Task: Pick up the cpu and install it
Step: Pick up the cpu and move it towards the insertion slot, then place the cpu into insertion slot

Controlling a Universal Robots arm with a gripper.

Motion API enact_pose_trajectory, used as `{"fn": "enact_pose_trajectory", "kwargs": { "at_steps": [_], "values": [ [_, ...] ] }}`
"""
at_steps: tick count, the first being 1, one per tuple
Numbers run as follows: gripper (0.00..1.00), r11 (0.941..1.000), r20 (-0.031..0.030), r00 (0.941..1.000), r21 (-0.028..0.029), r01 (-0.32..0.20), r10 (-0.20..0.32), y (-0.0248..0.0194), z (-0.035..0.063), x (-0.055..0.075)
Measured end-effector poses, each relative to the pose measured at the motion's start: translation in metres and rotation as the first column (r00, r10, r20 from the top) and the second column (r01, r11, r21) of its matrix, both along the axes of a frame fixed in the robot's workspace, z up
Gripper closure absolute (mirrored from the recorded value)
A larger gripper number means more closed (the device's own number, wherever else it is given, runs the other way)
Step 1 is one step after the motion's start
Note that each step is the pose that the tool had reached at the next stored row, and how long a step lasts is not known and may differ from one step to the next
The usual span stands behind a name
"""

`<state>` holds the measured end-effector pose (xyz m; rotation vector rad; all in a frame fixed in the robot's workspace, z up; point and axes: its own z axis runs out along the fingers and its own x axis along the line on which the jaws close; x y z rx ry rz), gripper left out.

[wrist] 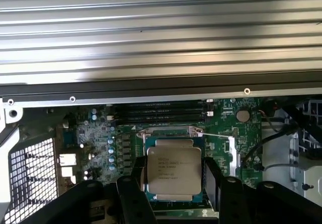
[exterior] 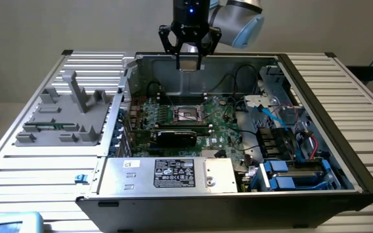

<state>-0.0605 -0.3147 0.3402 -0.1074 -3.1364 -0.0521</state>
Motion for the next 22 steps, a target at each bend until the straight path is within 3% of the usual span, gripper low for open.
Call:
{"fn": "enact_pose_trajectory", "kwargs": {
  "at_steps": [17,22],
  "values": [
    [0.45,1.0,0.0,1.0,0.0,0.001,-0.001,0.0,-0.0006,0.0015],
    [0.45,0.9974,0.0,0.9974,-0.0001,0.072,-0.072,0.0,-0.0008,0.0015]
  ]
}}
